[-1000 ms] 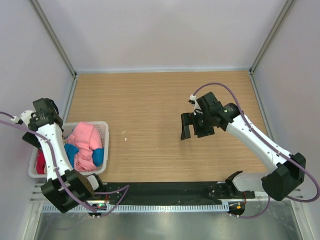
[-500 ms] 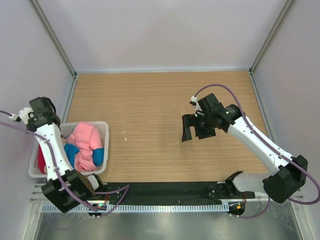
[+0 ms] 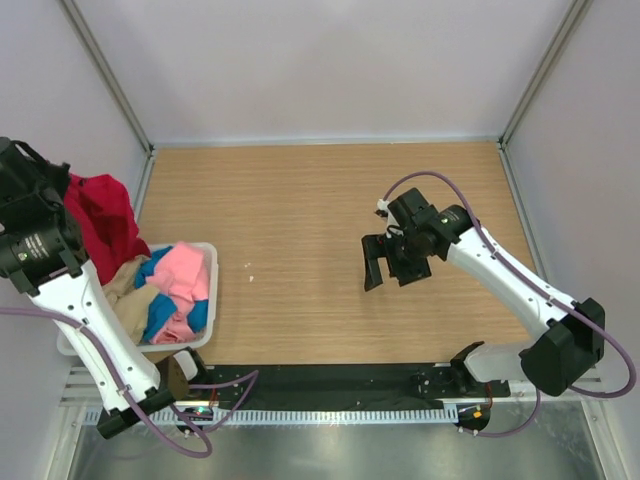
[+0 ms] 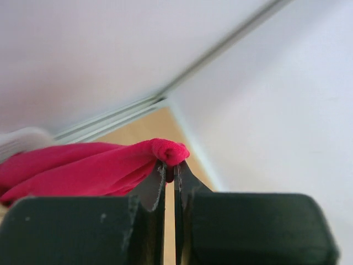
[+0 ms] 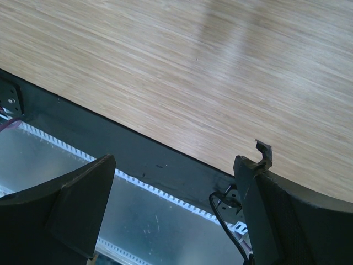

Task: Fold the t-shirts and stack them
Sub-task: Grab the tshirt from the pile, then move the tshirt to the center of the board

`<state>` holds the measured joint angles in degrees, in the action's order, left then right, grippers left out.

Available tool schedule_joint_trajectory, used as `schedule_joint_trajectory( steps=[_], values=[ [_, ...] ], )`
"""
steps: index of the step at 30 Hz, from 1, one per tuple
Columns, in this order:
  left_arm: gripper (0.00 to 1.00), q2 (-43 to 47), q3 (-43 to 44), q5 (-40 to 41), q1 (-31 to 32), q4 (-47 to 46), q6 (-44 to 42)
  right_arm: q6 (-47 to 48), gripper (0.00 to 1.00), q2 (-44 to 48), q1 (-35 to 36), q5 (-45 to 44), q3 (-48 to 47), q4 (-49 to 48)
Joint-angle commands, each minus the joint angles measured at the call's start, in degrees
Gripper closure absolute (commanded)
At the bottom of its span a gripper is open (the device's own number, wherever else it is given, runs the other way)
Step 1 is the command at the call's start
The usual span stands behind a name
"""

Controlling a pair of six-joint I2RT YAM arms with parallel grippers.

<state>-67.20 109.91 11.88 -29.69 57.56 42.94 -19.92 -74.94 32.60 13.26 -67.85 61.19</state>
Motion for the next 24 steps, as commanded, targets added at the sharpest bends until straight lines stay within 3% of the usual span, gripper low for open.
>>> schedule_joint_trajectory(
  steps=[1,6,12,15,18,24],
  values=[
    [1.00,1.5,6.2,-10.6,0.2,-15.0,6.6,-1.0,0.04,-0.5,0.4,0.9,-2.5,1.1],
    [0.99,0.1,12.6,-15.7,0.2,-27.9,14.9,-2.9,0.04,0.8,0.4,1.0,-2.9,0.2],
    [0.99,-9.4,31.0,-10.7,0.2,-25.4,14.1,-5.6,0.04,1.7,0.4,2.1,-1.1,-2.8],
    [1.00,-9.8,30.0,-8.8,0.3,-29.5,14.8,-7.3,0.04,2.2,0.4,2.7,0.2,-3.9],
    [0.99,-10.9,30.7,-9.6,0.2,-34.5,19.3,-8.8,0.04,3.2,0.4,3.0,1.8,-4.9],
    [1.00,-16.0,32.6,-23.9,0.6,-49.2,39.9,-12.2,0.04,4.9,0.4,2.9,4.2,-7.5]
  ],
)
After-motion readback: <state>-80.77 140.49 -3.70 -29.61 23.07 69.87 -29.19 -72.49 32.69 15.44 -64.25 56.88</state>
